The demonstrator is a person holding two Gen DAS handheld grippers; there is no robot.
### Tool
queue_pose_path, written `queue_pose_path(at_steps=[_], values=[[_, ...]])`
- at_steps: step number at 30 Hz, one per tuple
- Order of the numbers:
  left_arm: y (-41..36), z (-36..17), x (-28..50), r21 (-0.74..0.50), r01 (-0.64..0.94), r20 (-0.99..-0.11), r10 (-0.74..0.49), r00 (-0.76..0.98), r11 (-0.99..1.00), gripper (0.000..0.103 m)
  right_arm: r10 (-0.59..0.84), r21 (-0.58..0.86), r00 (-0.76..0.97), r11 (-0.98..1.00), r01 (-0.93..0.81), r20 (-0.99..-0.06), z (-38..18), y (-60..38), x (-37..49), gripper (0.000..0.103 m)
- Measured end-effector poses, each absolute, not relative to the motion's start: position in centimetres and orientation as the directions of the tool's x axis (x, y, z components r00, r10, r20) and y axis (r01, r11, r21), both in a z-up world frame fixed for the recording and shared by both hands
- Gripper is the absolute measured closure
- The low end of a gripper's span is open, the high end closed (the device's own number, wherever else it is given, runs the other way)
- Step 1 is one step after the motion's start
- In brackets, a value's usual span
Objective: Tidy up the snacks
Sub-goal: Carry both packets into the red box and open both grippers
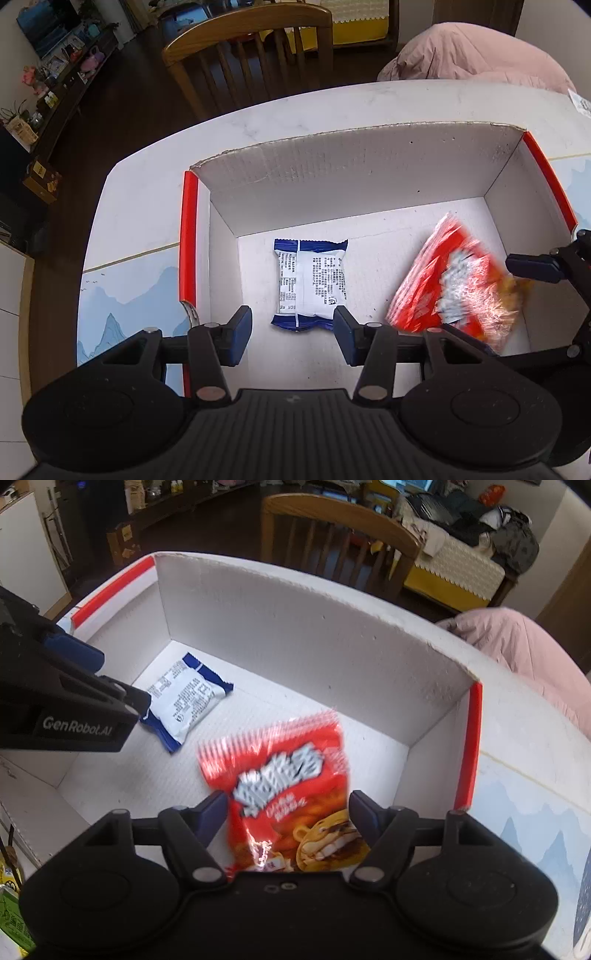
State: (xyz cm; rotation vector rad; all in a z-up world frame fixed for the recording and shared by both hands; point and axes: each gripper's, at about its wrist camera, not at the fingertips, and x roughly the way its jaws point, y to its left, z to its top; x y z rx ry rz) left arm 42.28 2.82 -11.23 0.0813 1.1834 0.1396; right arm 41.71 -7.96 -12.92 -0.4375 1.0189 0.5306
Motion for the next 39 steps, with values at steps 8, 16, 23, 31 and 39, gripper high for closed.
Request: queue_pose_path(at_steps=[8, 16, 23, 31, 39], values=[[2.8, -9.6, 40.7, 0.113, -0.070, -0.897, 0.132, 0.422, 0.991, 0.055, 0.246, -0.075, 0.437, 0.798, -0.598, -0.865, -11.0, -8.6, 41.7, 0.027], [2.9, -6.6, 37.7, 0.086, -0.075, -0.865, 0.112, 0.489, 0.993, 0.055, 0.297, -0.030, 0.475, 0.823, -0.567, -0.828, -7.3, -10.0, 39.5, 0.023], [3.5, -3.9, 34.5, 0.059, -0.076, -0.842, 0.091, 0.531, 0.995, 0.054, 0.336, -0.001, 0.507, 0.833, -0.553, -0.794, -4.5, -10.8, 36.3, 0.020], [4.7, -1.4, 30.0, 0.024, -0.072, -0.813, 0.061, 0.579, 0.997, 0.051, 0.386, 0.035, 0.534, 0.833, -0.552, -0.753, -1.8, -11.4, 31.8, 0.017], [6.0, 0.3, 24.6, -0.017, -0.048, -0.783, 0.017, 0.622, 0.999, 0.046, 0.427, 0.068, 0.549, 0.829, -0.556, -0.718, -0.3, -12.3, 26.9, 0.013]])
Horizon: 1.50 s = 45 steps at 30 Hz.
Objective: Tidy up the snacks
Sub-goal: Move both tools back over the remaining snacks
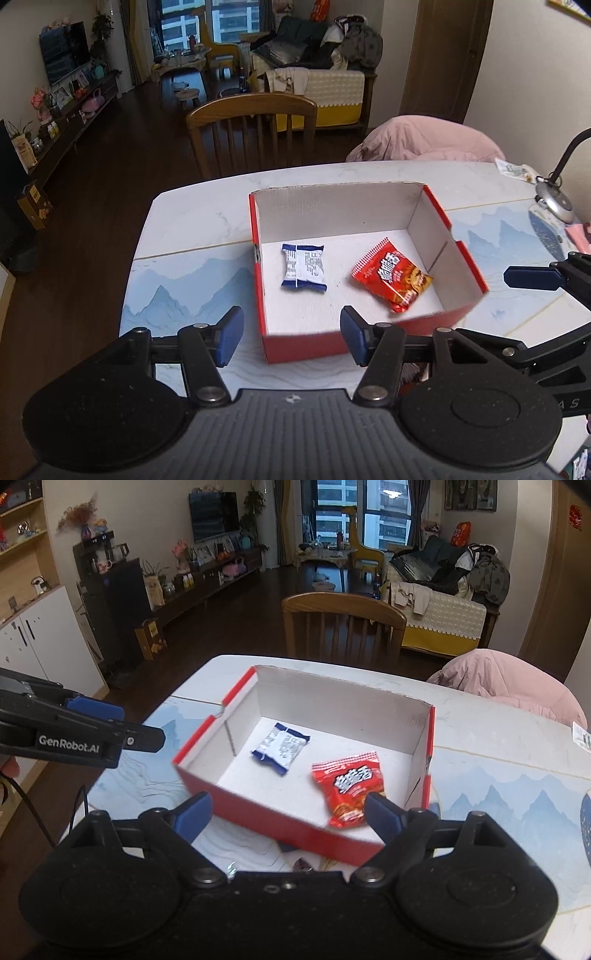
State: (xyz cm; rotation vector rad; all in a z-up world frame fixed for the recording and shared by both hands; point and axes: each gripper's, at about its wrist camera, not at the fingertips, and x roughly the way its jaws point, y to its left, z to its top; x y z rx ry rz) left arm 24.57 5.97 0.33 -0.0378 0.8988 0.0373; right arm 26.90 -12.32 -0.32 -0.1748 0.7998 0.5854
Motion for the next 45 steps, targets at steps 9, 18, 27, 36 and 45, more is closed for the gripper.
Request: queue_pose_path(at_steps=[9, 18, 27, 36, 45], values=[[5.7, 0.5, 18.4, -0.013, -0.058, -0.738, 0.030, 0.674, 0.998, 0.037, 0.455, 0.098, 0.558, 0.827, -0.553, -0.694, -0.4, -13.3, 21.6, 0.011], [5.0, 0.1, 13.4, -0.040, -0.060, -0.699, 0.015, 0.715, 0.997, 0.028, 0.507, 0.168, 0.571, 0.824, -0.542, -0.645, -0.9, -14.7, 17.3, 0.003], [4.7, -2.0, 10.3, -0.084, -0.075, -0.700, -0.006, 0.714, 0.994, 0.018, 0.509, 0.181, 0.618, 0.838, -0.515, -0.600, -1.8, -16.1, 14.3, 0.000], [4.8, -5.3, 9.1, -0.162, -0.069, -0.732, -0.073, 0.677, 0.984, 0.003, 0.449, 0.197, 0.612, 0.879, -0.435, -0.651, -4.7, -17.6, 13.8, 0.000], [2.1, -8.7, 10.0, -0.091, -0.013, -0.759, -0.061, 0.648, 0.996, 0.002, 0.407, 0.204, 0.593, 0.902, -0.380, -0.695, -7.0, -18.4, 15.2, 0.000]])
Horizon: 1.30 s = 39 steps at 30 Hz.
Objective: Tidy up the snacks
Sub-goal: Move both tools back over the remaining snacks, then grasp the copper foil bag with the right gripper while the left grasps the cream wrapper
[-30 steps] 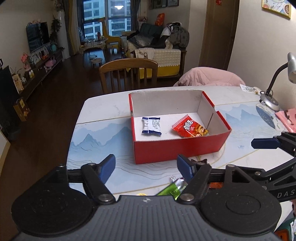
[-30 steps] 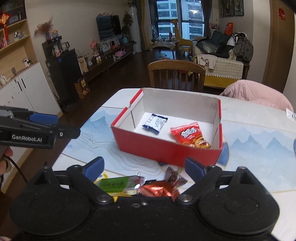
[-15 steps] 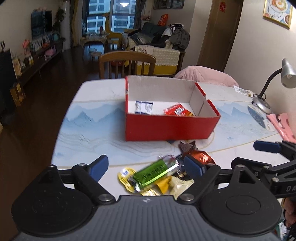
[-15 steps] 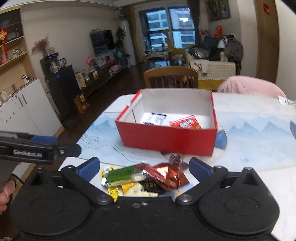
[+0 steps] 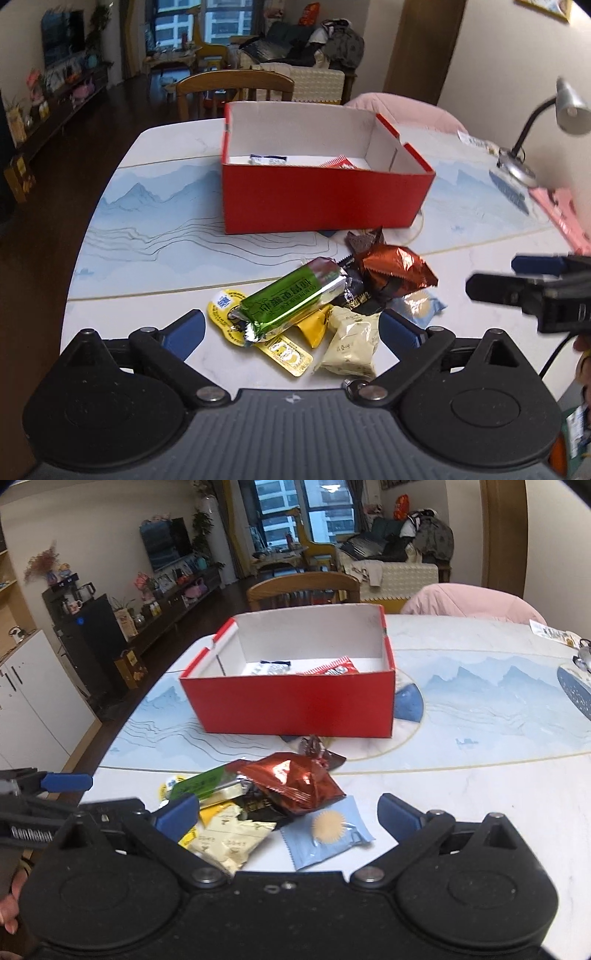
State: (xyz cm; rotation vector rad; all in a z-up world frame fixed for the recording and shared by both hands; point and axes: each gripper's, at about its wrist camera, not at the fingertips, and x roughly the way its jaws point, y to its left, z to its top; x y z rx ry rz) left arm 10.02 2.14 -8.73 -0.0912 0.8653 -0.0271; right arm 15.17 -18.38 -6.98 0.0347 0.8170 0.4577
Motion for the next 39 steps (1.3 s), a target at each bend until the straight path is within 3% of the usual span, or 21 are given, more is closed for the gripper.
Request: queue_pose_path(at_steps=[15, 26, 30, 39], values=[[-2.9, -14.1, 14.1, 0.031, 0.047, -0.811, -0.002, 0.586, 0.998, 0.002, 0.407, 0.210, 0.483, 0.887, -0.411, -0.775, -10.7, -15.6, 22.0, 0.000], [-4.6, -15.7, 15.4, 0.030, 0.079, -0.828, -0.019, 0.560, 0.996, 0.002, 0.391, 0.181, 0.387, 0.860, -0.478, -0.835, -13.5, -13.3, 24.7, 0.002], [-5.0, -16.1, 15.7, -0.003, 0.097, -0.842, -0.055, 0.536, 0.995, 0.004, 0.396, 0.186, 0.370, 0.852, -0.489, -0.841, -13.9, -13.1, 24.9, 0.008], [-5.6, -16.6, 16.3, -0.029, 0.106, -0.870, -0.077, 0.487, 0.994, 0.042, 0.430, 0.228, 0.356, 0.843, -0.488, -0.830, -14.0, -13.6, 24.8, 0.032]])
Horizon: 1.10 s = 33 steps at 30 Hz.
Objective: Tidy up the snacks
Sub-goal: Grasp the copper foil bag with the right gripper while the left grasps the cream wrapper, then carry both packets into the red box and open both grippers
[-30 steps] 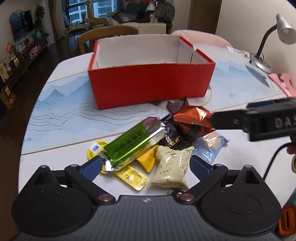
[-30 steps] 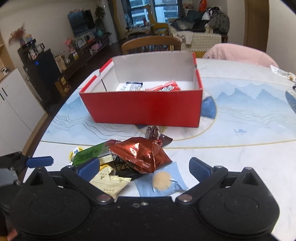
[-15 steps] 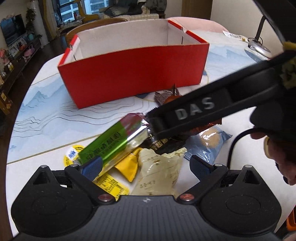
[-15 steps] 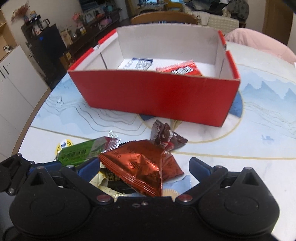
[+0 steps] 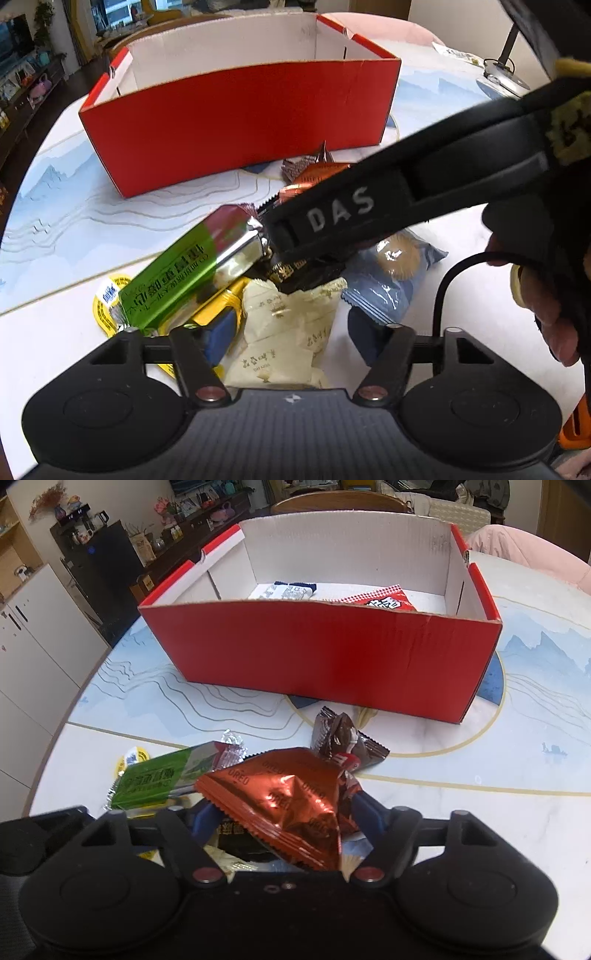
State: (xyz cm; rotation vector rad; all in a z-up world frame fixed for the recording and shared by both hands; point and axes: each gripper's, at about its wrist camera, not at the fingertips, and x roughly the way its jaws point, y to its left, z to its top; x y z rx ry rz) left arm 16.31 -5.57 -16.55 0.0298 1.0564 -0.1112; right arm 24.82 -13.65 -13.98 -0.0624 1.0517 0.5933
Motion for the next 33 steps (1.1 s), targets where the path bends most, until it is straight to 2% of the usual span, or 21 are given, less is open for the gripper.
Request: queue_pose_path(at_steps=[4, 9, 14, 26, 33], values=[[-5.3, -16.5, 16.4, -0.030, 0.094, -0.876, -0.072, 0.478, 0.995, 0.055, 0.435, 0.226, 0.369, 0.843, -0.488, -0.822, -13.7, -13.9, 24.7, 0.045], [-5.0, -16.1, 16.4, -0.020, 0.085, -0.882, -0.057, 0.468, 0.996, 0.061, 0.445, 0.244, 0.375, 0.846, -0.474, -0.813, -13.3, -14.3, 24.6, 0.050], [-4.3, -15.4, 16.0, -0.065, 0.082, -0.879, -0.096, 0.468, 0.995, 0.064, 0.449, 0.251, 0.383, 0.849, -0.465, -0.808, -12.7, -14.6, 24.1, 0.060], [-1.7, -13.6, 13.9, -0.162, 0.075, -0.852, -0.178, 0.492, 0.984, 0.066, 0.474, 0.283, 0.431, 0.855, -0.435, -0.768, -10.1, -16.2, 22.1, 0.062], [-0.4, -11.2, 13.2, -0.189, 0.037, -0.840, -0.181, 0.512, 0.981, 0.066, 0.493, 0.288, 0.466, 0.849, -0.444, -0.734, -7.3, -16.8, 20.7, 0.061]])
